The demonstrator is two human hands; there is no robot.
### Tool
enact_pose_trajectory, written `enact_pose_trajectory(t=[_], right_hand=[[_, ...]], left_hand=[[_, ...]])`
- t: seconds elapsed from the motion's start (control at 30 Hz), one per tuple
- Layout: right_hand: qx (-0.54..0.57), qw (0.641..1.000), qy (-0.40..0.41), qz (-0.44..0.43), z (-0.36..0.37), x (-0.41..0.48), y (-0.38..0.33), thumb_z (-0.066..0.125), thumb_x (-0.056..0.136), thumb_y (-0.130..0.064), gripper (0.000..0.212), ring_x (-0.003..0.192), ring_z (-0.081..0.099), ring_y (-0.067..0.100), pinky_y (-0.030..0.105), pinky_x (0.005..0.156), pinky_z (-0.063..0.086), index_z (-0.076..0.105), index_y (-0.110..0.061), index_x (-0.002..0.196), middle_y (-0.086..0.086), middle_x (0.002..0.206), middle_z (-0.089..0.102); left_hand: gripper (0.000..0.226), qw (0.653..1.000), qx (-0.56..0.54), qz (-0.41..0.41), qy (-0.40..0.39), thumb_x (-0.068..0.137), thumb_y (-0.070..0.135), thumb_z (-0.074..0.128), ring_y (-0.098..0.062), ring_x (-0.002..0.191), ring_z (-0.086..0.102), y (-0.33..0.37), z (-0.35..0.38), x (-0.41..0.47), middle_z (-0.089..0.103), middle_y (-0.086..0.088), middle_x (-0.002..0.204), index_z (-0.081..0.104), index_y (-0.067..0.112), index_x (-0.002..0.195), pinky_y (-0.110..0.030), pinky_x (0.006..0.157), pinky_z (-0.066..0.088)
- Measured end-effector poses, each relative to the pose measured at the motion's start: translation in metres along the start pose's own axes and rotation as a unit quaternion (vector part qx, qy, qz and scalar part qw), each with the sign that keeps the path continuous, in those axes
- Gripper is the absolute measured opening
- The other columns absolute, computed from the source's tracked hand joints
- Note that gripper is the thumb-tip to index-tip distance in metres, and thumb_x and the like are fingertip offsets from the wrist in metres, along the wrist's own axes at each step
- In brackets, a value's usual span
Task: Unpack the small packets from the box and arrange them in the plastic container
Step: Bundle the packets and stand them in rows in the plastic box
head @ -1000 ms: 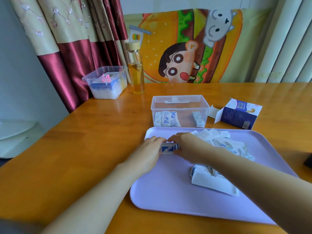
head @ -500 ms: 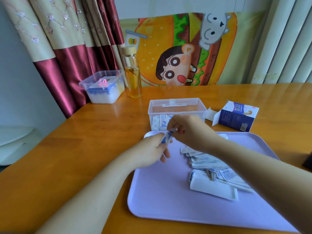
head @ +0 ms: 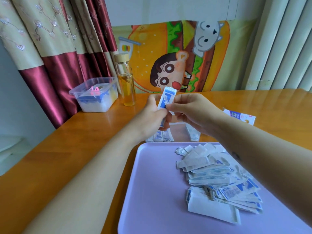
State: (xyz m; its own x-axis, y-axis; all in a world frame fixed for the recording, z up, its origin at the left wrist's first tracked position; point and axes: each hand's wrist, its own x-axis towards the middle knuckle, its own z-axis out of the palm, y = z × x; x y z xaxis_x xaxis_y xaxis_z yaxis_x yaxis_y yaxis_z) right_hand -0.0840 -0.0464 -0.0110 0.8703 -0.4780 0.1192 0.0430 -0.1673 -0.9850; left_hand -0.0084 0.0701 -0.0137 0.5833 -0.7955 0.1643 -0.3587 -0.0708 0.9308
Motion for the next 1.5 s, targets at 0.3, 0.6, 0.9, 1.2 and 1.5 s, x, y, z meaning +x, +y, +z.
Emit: enact_pose_trajectory(t=[0.3,0.6,0.9,1.2,1.5], right_hand=[[-0.239,0.961,0.088,0.110,-0.022,0.075,0.013,0.067,0.086,-0.014,0.015,0.062,0.055,0.009,0.018,0.055,0.048,0.065,-0.005,0.097,0.003,0.076,0.062],[-0.332,0.895,-0.078,0.287,-0.001,0.124,0.058,0.065,0.084,-0.002,0.025,0.094,0.066,0.022,0.032,0.091,0.052,0.060,0.004,0.108,0.015,0.106,0.065],[-0.506,0.816,-0.123,0.250,0.004,0.128,0.069,0.060,0.090,-0.017,0.042,0.092,0.049,0.020,0.028,0.089,0.046,0.050,-0.002,0.127,0.012,0.128,0.055],[-0.506,0.817,-0.147,0.233,0.010,0.128,0.064,0.053,0.094,-0.011,0.034,0.097,0.057,0.021,0.027,0.092,0.046,0.051,0.001,0.126,0.011,0.108,0.056],[-0.465,0.839,-0.118,0.256,0.006,0.126,0.061,0.039,0.097,-0.007,0.028,0.111,0.062,0.027,0.034,0.096,0.049,0.052,0.002,0.121,0.015,0.118,0.064]], left_hand=[[0.046,0.953,0.301,-0.005,0.031,0.096,0.008,0.043,-0.013,0.111,0.053,-0.038,-0.020,0.064,0.052,0.003,0.135,0.039,0.023,0.140,-0.019,0.078,0.045],[0.037,0.897,0.406,-0.104,-0.143,0.091,-0.006,0.045,-0.020,0.091,0.064,-0.055,-0.016,0.112,0.065,-0.004,0.114,0.064,0.016,0.114,-0.026,0.069,0.053],[0.035,0.845,0.478,-0.120,-0.207,0.090,-0.003,0.046,-0.017,0.096,0.056,-0.066,-0.009,0.126,0.062,0.000,0.113,0.066,0.016,0.111,-0.024,0.074,0.046],[0.026,0.835,0.488,-0.127,-0.219,0.089,0.000,0.048,-0.017,0.085,0.052,-0.066,-0.006,0.128,0.061,0.001,0.099,0.063,0.019,0.097,-0.019,0.058,0.039],[0.031,0.837,0.489,-0.139,-0.203,0.087,-0.004,0.049,-0.022,0.097,0.059,-0.068,-0.005,0.127,0.061,-0.003,0.103,0.065,0.016,0.105,-0.030,0.076,0.051]])
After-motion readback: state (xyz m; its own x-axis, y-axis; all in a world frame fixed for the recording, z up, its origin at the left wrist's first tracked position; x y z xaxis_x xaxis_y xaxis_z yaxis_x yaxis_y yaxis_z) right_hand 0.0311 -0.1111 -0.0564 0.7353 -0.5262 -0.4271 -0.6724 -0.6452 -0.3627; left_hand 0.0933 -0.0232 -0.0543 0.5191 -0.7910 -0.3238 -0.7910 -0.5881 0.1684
